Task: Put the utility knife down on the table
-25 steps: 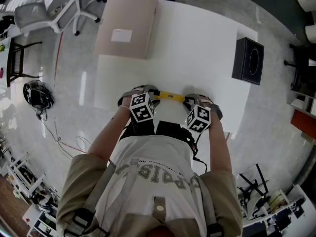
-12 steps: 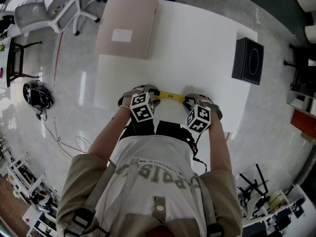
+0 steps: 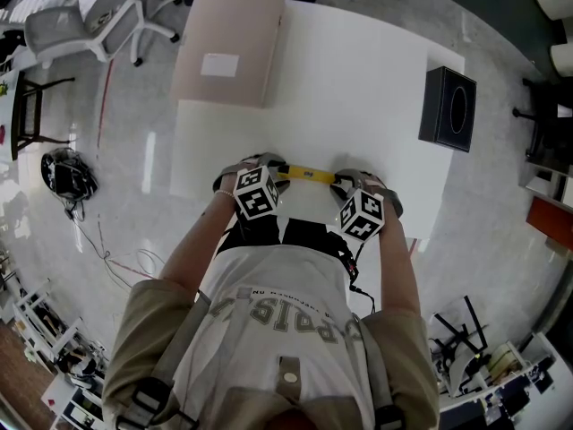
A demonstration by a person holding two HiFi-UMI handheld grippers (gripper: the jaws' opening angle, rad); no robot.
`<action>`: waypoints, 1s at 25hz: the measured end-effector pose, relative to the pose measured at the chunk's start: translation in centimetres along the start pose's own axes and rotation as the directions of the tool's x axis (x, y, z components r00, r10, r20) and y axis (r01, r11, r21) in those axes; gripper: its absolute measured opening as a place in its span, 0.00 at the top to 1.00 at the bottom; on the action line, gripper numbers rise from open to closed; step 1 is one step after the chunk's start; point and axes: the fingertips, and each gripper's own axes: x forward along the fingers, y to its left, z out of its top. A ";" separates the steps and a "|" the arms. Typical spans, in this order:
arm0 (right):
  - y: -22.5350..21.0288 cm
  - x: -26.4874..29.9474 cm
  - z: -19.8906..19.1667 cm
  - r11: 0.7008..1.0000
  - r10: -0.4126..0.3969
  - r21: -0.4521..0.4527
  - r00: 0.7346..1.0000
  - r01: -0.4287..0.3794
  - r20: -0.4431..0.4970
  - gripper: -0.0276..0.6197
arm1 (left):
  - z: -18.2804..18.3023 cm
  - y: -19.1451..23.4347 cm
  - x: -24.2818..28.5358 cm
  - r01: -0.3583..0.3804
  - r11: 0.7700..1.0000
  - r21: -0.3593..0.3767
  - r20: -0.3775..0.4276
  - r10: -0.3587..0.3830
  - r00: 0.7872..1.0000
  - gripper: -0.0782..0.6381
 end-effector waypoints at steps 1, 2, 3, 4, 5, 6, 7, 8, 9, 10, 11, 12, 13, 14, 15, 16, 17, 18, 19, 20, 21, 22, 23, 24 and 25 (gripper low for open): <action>-0.1 -0.4 0.3 1.000 -0.006 0.020 1.000 0.006 0.019 0.78 | 0.0 0.0 -0.1 0.008 1.000 -0.012 0.008 -0.008 1.000 0.62; -0.3 -0.8 0.6 0.999 -0.014 0.048 0.999 0.012 0.042 0.78 | -0.1 0.1 -0.2 0.016 1.000 -0.026 0.016 -0.015 1.000 0.62; -0.5 -1.3 1.1 0.996 -0.022 0.082 0.997 0.016 0.070 0.78 | -0.2 0.2 -0.4 0.021 0.999 -0.041 0.024 -0.020 1.000 0.62; -0.6 -1.9 1.6 0.992 -0.029 0.122 0.995 0.017 0.100 0.78 | -0.3 0.3 -0.7 0.023 0.998 -0.056 0.034 -0.021 0.999 0.62; -0.9 -2.5 2.1 0.986 -0.039 0.164 0.991 0.017 0.131 0.78 | -0.3 0.5 -1.1 0.022 0.997 -0.072 0.050 -0.019 0.999 0.62; -1.2 -3.2 2.6 0.978 -0.055 0.206 0.985 0.020 0.164 0.78 | -0.2 0.8 -1.5 0.020 0.996 -0.091 0.070 -0.013 0.997 0.62; -1.6 -4.0 3.1 0.969 -0.081 0.245 0.977 0.030 0.197 0.77 | -0.1 1.2 -2.0 0.016 0.994 -0.113 0.095 -0.005 0.995 0.62; -2.2 -4.9 3.6 0.958 -0.117 0.284 0.966 0.048 0.232 0.78 | 0.2 1.6 -2.7 0.011 0.991 -0.136 0.124 0.006 0.992 0.62; -2.9 -5.9 4.3 0.944 -0.162 0.322 0.949 0.070 0.269 0.78 | 0.7 2.0 -3.4 0.005 0.987 -0.159 0.156 0.020 0.988 0.62; -3.6 -7.1 5.0 0.928 -0.216 0.361 0.926 0.096 0.309 0.77 | 1.2 2.4 -4.4 -0.002 0.984 -0.180 0.190 0.036 0.981 0.62; -4.3 -8.3 5.7 0.909 -0.275 0.398 0.897 0.126 0.345 0.78 | 1.9 2.8 -5.5 -0.009 0.980 -0.197 0.226 0.054 0.973 0.62; -5.0 -9.6 6.3 0.888 -0.336 0.431 0.865 0.159 0.373 0.78 | 2.7 3.1 -6.6 -0.016 0.977 -0.211 0.263 0.073 0.962 0.62; -5.6 -10.9 6.9 0.866 -0.396 0.460 0.831 0.196 0.392 0.78 | 3.4 3.4 -7.8 -0.025 0.974 -0.226 0.299 0.094 0.950 0.62; -6.0 -12.2 7.4 0.842 -0.455 0.486 0.794 0.235 0.404 0.78 | 4.1 3.7 -9.0 -0.037 0.969 -0.244 0.335 0.120 0.934 0.62; -6.4 -13.5 7.8 0.813 -0.513 0.514 0.753 0.272 0.413 0.78 | 4.9 4.0 -10.2 -0.050 0.963 -0.263 0.374 0.150 0.915 0.62; -6.8 -14.9 8.1 0.780 -0.570 0.546 0.708 0.306 0.418 0.78 | 5.6 4.3 -11.3 -0.063 0.957 -0.283 0.414 0.181 0.892 0.62; -7.1 -16.2 8.3 0.741 -0.625 0.582 0.659 0.334 0.418 0.78 | 6.3 4.6 -12.4 -0.070 0.950 -0.304 0.453 0.209 0.866 0.62; -7.4 -17.4 8.4 0.700 -0.676 0.617 0.610 0.358 0.413 0.78 | 7.0 4.8 -13.4 -0.070 0.943 -0.325 0.488 0.231 0.842 0.62; -7.5 -18.7 8.4 0.658 -0.722 0.651 0.559 0.377 0.406 0.78 | 7.5 5.0 -14.4 -0.067 0.936 -0.346 0.518 0.250 0.818 0.62; -7.6 -20.0 8.4 0.617 -0.763 0.684 0.508 0.389 0.399 0.79 | 8.0 5.2 -15.4 -0.068 0.928 -0.366 0.544 0.273 0.793 0.62; -7.6 -21.3 8.5 0.577 -0.798 0.716 0.457 0.393 0.392 0.80 | 8.3 5.5 -16.5 -0.078 0.919 -0.386 0.567 0.303 0.766 0.63; -7.5 -22.6 8.6 0.539 -0.828 0.747 0.407 0.389 0.385 0.80 | 8.6 5.8 -17.7 -0.100 0.909 -0.404 0.589 0.342 0.732 0.64; -7.4 -23.8 8.7 0.503 -0.853 0.778 0.360 0.377 0.378 0.80 | 8.8 6.1 -19.0 -0.131 0.898 -0.421 0.610 0.387 0.691 0.64; -7.3 -24.9 8.7 0.470 -0.874 0.805 0.316 0.361 0.369 0.80 | 9.0 6.4 -20.4 -0.170 0.884 -0.437 0.630 0.435 0.644 0.65; -7.1 -25.8 8.7 0.441 -0.891 0.827 0.278 0.348 0.359 0.81 | 9.2 6.6 -21.8 -0.209 0.867 -0.451 0.646 0.479 0.594 0.66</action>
